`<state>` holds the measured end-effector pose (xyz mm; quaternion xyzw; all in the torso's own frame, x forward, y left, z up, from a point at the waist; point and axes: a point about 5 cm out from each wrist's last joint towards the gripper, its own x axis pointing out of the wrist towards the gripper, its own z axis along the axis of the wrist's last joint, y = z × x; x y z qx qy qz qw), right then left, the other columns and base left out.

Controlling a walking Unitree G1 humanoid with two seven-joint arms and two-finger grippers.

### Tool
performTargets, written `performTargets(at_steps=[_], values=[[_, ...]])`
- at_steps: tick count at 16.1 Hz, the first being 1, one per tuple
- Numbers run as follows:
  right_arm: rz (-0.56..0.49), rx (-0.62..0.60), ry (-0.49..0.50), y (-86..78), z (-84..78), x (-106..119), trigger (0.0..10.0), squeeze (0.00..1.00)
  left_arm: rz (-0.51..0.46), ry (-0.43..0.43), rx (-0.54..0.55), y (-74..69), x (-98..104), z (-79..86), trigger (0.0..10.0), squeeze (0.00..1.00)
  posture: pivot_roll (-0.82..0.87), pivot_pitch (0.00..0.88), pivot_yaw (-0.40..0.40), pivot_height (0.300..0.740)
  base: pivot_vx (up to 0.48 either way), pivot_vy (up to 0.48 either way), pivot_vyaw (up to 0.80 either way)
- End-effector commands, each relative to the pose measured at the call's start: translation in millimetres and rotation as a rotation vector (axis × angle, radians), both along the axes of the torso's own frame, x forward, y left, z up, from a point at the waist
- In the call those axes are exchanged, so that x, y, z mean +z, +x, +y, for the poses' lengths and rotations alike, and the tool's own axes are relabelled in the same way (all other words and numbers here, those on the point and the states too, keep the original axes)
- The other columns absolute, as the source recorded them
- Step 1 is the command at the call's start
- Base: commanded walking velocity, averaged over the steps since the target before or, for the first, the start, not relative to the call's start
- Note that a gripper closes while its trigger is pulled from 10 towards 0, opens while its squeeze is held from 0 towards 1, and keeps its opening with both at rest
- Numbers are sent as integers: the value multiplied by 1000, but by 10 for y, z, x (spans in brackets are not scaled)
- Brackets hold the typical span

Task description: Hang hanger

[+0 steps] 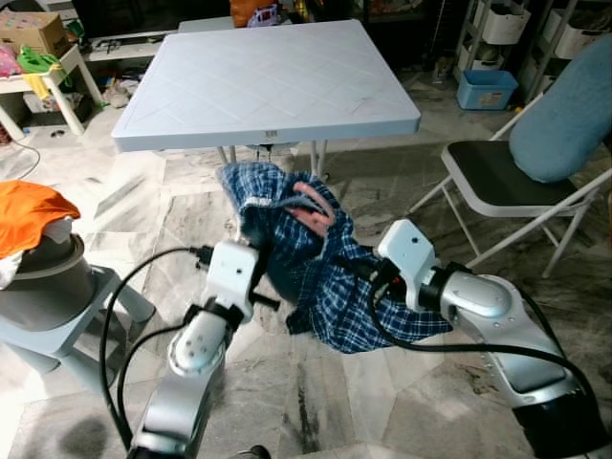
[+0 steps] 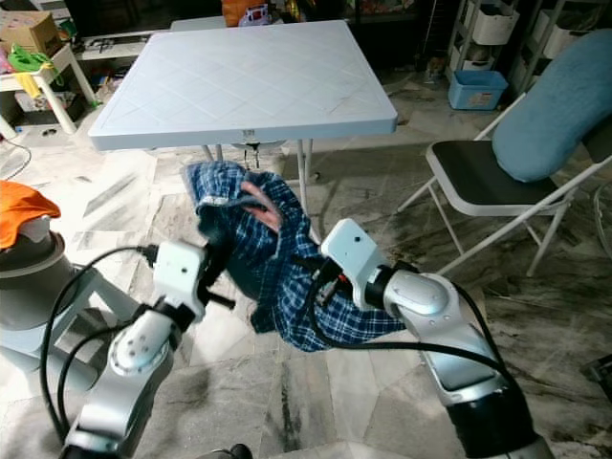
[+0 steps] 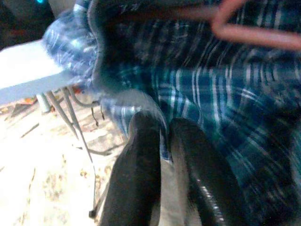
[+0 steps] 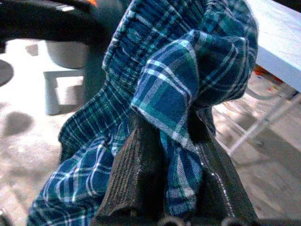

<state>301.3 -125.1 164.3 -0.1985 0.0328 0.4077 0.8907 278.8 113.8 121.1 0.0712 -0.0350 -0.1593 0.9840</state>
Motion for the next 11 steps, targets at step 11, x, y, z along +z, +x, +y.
performTargets(at_steps=[11], values=[[-35, 74, 80, -11, 120, 202, 10000, 0, -147, 166, 71, 216, 204, 185, 10000, 1000, -85, 106, 64, 740, 0, 0, 0]])
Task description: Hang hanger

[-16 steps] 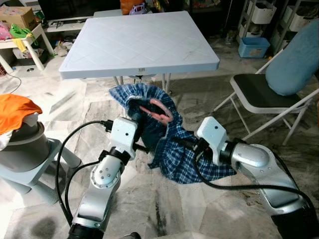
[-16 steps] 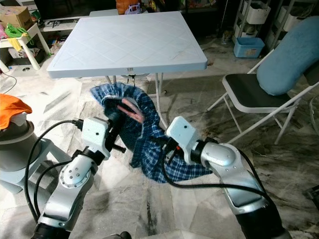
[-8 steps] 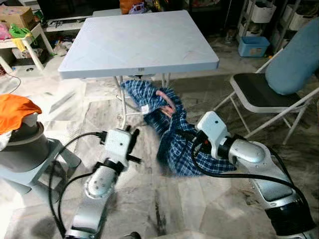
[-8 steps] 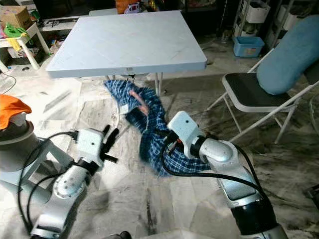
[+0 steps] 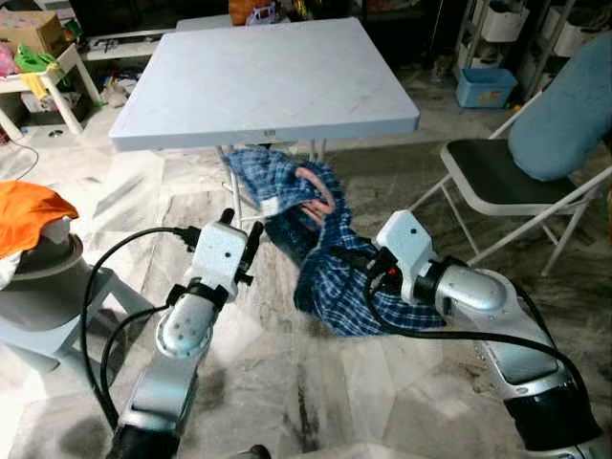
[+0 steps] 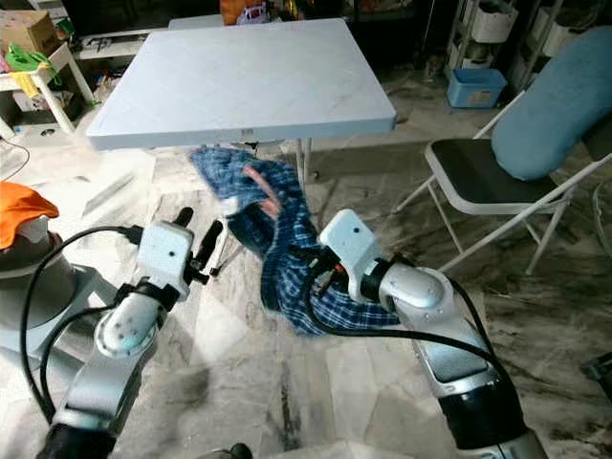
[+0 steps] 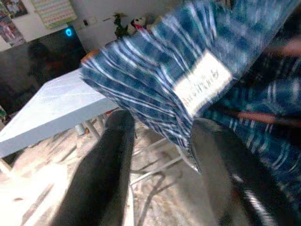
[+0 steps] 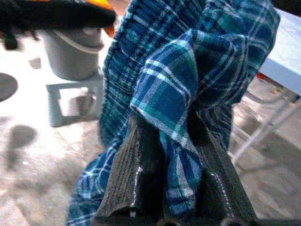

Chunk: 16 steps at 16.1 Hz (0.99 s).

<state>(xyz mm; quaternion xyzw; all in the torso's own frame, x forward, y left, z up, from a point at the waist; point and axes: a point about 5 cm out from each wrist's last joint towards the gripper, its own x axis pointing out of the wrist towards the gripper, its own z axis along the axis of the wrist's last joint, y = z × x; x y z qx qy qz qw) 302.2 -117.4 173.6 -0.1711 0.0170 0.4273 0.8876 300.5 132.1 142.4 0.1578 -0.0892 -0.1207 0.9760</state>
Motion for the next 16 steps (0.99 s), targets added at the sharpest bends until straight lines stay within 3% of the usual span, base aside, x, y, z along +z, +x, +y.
performTargets(at_steps=[1, 5, 6, 9, 12, 13, 14, 15, 16], values=[[-11, 23, 36, -22, 25, 120, 10000, 0, -12, 32, -6, 18, -8, 0, 10000, 1000, -91, 107, 66, 740, 0, 0, 0], [-1, 29, 84, -41, 11, 227, 10000, 0, -48, 120, -5, 66, -26, -10, 10000, 1000, -98, 114, 70, 740, 0, 0, 0], [10, 53, 90, -63, 26, 242, 10000, 0, -62, 130, 6, 71, -15, -4, 10000, 0, -97, 114, 68, 740, 0, 0, 0], [57, 175, 89, -197, 117, 253, 10000, 0, -114, 108, 17, 90, 63, -24, 10000, 0, -94, 113, 65, 740, 0, 0, 0], [80, 200, 80, -247, 133, 207, 10000, 0, -147, 75, 13, 113, 142, -42, 10000, 0, -94, 113, 65, 740, 0, 0, 0], [81, 196, 69, -248, 135, 182, 10000, 0, -142, 61, 9, 120, 143, -45, 4510, 0, -91, 109, 66, 740, 0, 0, 0], [70, 171, 55, -225, 130, 162, 10000, 0, -133, 45, 1, 128, 138, -52, 1216, 0, -94, 108, 67, 740, 0, 0, 0], [61, 157, 49, -212, 129, 158, 10000, 0, -133, 44, -13, 125, 138, -68, 0, 0, -94, 108, 67, 740, 0, 0, 0], [53, 145, 51, -202, 134, 158, 10000, 0, -128, 32, -30, 115, 135, -90, 0, 0, -94, 108, 67, 740, 0, 0, 0]])
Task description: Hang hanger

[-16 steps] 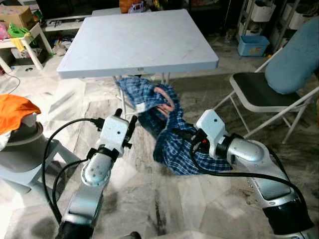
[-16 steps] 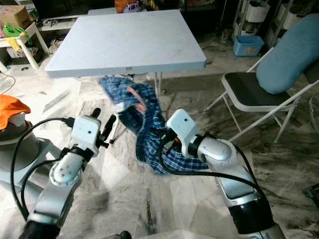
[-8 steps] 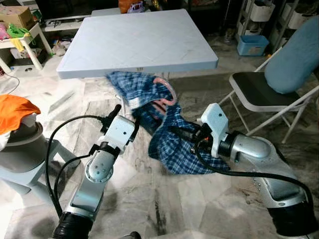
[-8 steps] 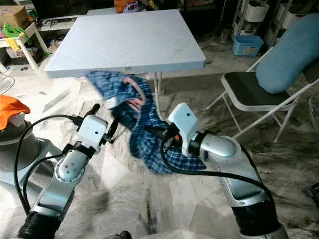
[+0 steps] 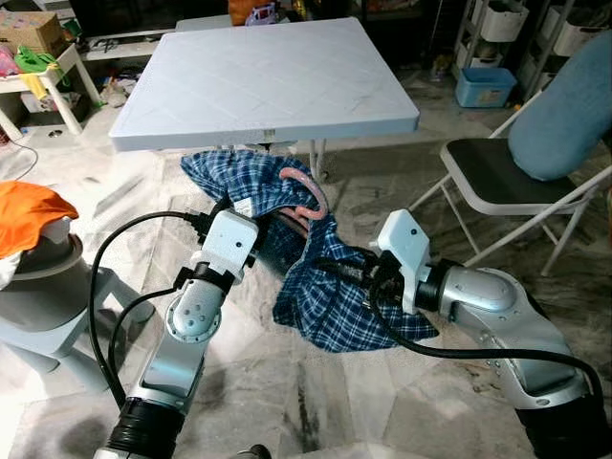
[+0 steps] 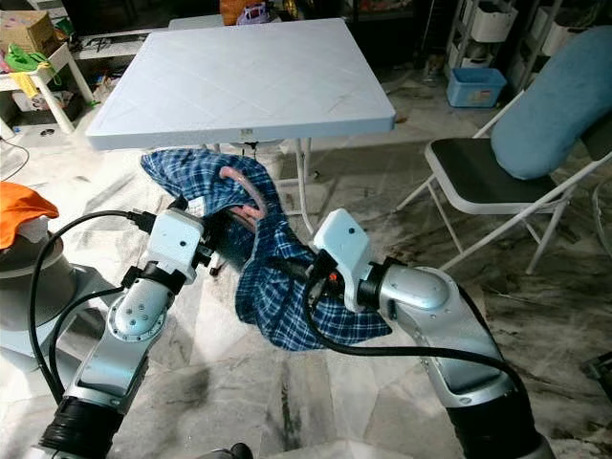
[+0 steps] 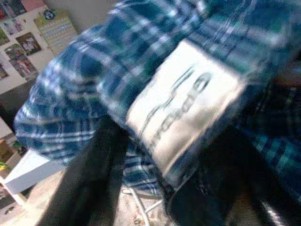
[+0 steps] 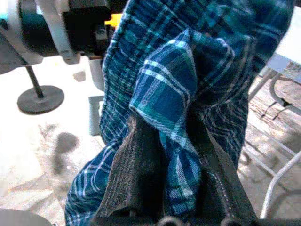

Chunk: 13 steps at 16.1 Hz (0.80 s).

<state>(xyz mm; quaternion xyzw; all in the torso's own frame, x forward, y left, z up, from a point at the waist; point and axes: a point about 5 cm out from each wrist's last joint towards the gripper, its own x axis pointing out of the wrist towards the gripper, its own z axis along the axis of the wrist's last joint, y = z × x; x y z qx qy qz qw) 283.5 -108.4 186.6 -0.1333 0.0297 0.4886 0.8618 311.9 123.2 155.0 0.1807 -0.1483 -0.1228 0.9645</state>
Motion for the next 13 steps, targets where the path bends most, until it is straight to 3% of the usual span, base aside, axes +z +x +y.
performTargets(at_steps=[1, 6, 13], values=[[-34, 5, 1, -1, 49, 24, 10000, 0, -4, -7, -26, -9, 8, -24, 0, 0, -94, 104, 68, 740, 0, 0, 0], [-88, -71, -56, 101, 29, -37, 10000, 0, -4, -19, -35, -20, 18, -32, 0, 0, -88, 99, 66, 740, 0, 0, 0], [-113, -91, -92, 118, -23, -97, 10000, 0, 3, -15, 171, 116, 46, 319, 0, 0, -88, 108, 71, 740, 0, 0, 0]])
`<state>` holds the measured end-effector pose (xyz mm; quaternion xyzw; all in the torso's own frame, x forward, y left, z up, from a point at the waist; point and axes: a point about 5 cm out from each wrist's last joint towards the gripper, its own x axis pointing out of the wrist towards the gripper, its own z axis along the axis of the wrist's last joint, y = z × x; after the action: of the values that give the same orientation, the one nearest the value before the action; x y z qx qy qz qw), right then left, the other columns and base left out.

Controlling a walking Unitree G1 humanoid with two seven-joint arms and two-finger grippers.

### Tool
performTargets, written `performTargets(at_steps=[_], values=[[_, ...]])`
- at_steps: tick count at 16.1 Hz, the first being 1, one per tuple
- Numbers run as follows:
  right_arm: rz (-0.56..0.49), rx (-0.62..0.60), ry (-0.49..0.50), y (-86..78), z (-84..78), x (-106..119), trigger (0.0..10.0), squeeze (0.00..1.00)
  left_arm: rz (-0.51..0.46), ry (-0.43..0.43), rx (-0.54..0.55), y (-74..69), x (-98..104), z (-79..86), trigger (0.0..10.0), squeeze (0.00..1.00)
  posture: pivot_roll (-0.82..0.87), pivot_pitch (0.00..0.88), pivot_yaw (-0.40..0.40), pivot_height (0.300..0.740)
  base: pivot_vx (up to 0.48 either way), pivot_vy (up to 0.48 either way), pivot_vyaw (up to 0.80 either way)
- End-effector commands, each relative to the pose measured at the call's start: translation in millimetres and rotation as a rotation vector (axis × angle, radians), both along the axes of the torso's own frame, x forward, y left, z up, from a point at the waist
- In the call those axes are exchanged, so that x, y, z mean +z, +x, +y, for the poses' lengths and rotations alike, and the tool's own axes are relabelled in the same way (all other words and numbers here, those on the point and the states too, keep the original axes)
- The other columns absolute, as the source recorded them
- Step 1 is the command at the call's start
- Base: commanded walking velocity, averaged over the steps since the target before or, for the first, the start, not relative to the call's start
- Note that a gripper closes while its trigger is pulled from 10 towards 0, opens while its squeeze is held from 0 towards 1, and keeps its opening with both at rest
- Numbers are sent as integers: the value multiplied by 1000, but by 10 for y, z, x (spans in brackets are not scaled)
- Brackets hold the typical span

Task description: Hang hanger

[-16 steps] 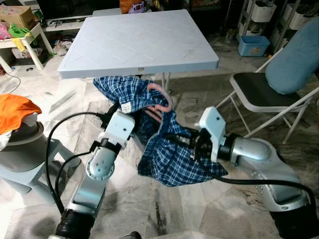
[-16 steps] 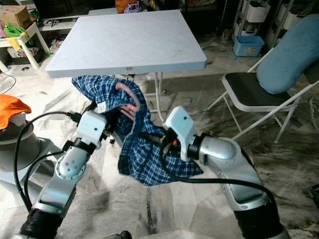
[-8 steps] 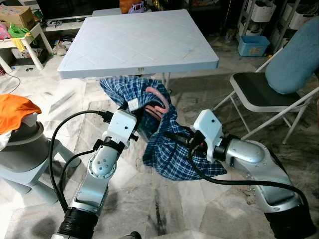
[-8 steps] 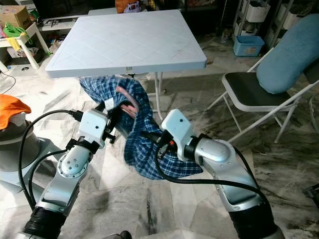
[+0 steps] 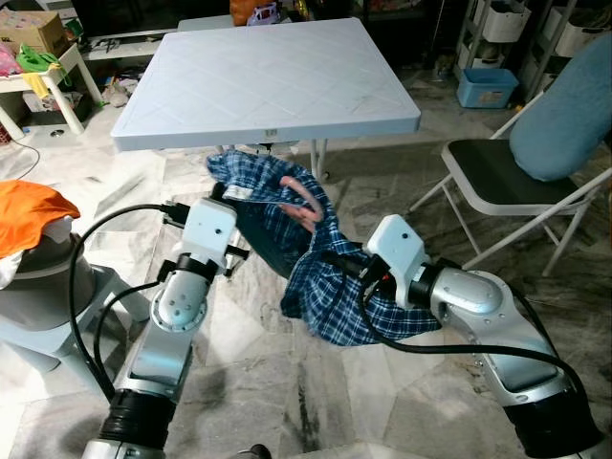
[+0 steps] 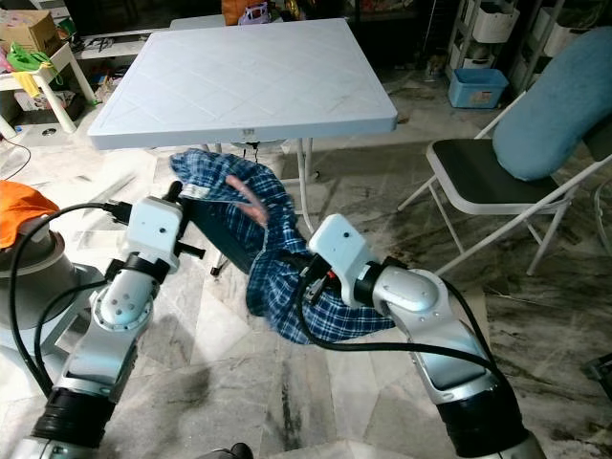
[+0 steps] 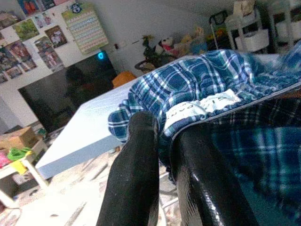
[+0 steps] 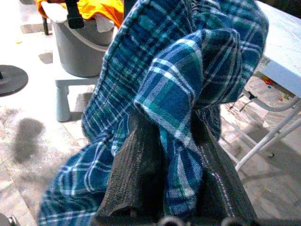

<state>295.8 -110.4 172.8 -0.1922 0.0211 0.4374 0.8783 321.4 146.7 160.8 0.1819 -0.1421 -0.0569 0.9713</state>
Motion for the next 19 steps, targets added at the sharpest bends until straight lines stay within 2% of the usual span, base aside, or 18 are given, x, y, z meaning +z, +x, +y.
performTargets(at_steps=[1, 3, 6, 10, 11, 12, 13, 14, 16, 18, 19], values=[[-27, 8, -4, -6, -10, 41, 10000, 0, 14, 5, 58, 31, -12, 113, 0, 0, -90, 108, 72, 740, 0, 0, 0], [-45, 4, -50, 8, -83, 37, 10000, 0, 9, 18, 127, 66, 9, 212, 0, 0, -90, 108, 72, 740, 0, 0, 0], [-71, -20, -202, 54, -382, -19, 10000, 0, 24, 11, 232, 87, 16, 370, 0, 0, -90, 111, 73, 740, 0, 0, 0], [-142, -121, -423, 174, -754, -33, 10000, 0, 55, 3, 248, 78, -38, 381, 0, 0, -98, 117, 75, 740, 0, 0, 0], [-149, -125, -442, 181, -778, -37, 10000, 0, 61, -1, 248, 78, -45, 379, 0, 0, -98, 117, 75, 740, 0, 0, 0], [-173, -149, -524, 220, -901, -47, 10000, 0, 89, 2, 256, 83, -78, 382, 0, 0, -99, 117, 76, 740, 0, 0, 0], [-168, -182, -545, 256, -974, -42, 10000, 0, 104, 6, 252, 86, -96, 380, 0, 0, -100, 116, 76, 740, 0, 0, 0], [-163, -186, -546, 260, -984, -44, 10000, 0, 108, 7, 251, 86, -101, 379, 0, 0, -100, 116, 76, 740, 0, 0, 0], [-190, -226, -667, 304, -1096, -56, 10000, 0, 134, 16, 231, 85, -143, 353, 0, 0, -101, 113, 79, 740, 0, 0, 0], [-190, -202, -713, 289, -1141, -81, 10000, 0, 156, 17, 232, 90, -175, 358, 0, 0, -101, 113, 80, 740, 0, 0, 0], [-168, -165, -727, 255, -1234, -66, 10000, 0, 191, 4, 254, 101, -212, 416, 0, 0, -103, 114, 86, 740, 0, 0, 0]])
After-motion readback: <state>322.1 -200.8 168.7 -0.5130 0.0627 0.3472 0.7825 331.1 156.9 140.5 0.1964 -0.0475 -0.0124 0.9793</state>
